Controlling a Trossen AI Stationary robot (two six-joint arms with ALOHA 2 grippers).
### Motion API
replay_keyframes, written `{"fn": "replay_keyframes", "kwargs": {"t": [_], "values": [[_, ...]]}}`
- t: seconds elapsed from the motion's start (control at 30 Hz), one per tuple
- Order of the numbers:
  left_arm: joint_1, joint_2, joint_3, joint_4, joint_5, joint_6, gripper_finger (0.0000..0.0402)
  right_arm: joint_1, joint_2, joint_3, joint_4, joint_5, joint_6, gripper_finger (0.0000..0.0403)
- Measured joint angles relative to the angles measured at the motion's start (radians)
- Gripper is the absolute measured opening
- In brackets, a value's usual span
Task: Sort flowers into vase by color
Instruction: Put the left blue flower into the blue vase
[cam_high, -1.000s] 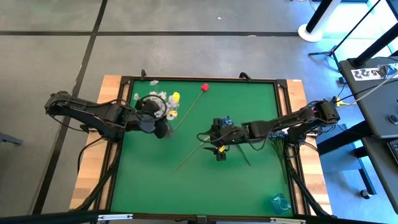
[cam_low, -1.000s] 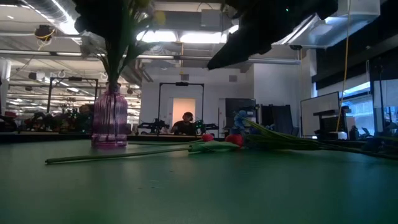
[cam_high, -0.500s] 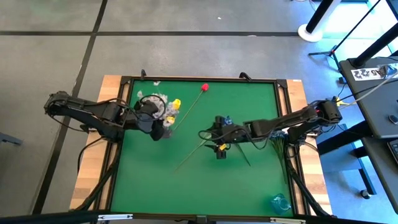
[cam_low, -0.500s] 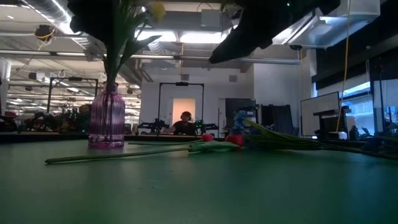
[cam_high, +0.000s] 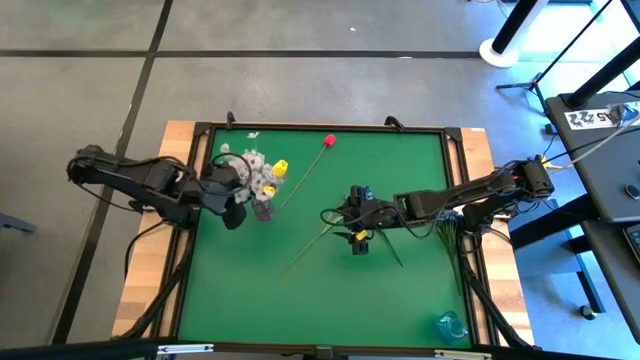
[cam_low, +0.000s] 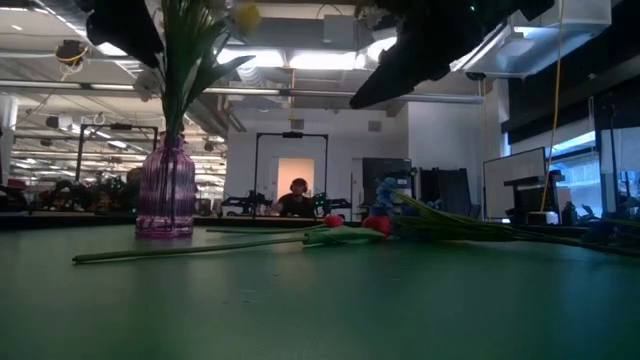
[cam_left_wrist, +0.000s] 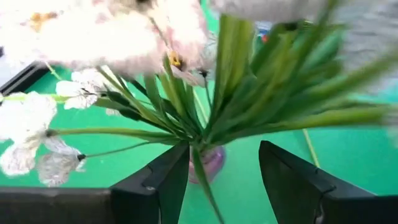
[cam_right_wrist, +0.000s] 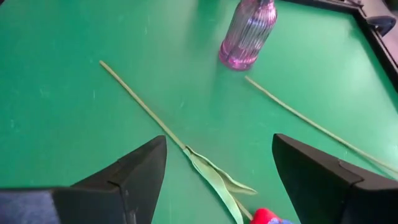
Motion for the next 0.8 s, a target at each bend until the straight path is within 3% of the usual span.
{"fn": "replay_keyframes", "kwargs": {"t": [0.2,0.37,0.43,0.63,0.8], "values": [[-0.038,-0.056,0.0,0.0,0.008,0.003,0.0188,0.0,0.0,0.0,0.004,0.0,0.02,0.0292],[-0.045,-0.127,0.003,-0.044,0.154,-0.017,0.0188,0.0,-0.015,0.005,-0.022,0.0,0.043,0.0292],[-0.045,-0.15,0.018,-0.107,0.209,-0.056,0.0188,0.0,-0.028,0.027,-0.109,0.01,0.083,0.0292],[-0.06,-0.218,0.126,-0.15,0.258,-0.075,0.0188,0.0,-0.027,0.08,-0.399,0.064,0.338,0.0292],[-0.093,-0.268,0.216,-0.05,0.151,0.095,0.0188,-0.002,-0.022,0.029,-0.628,0.094,0.657,0.0292]]}}
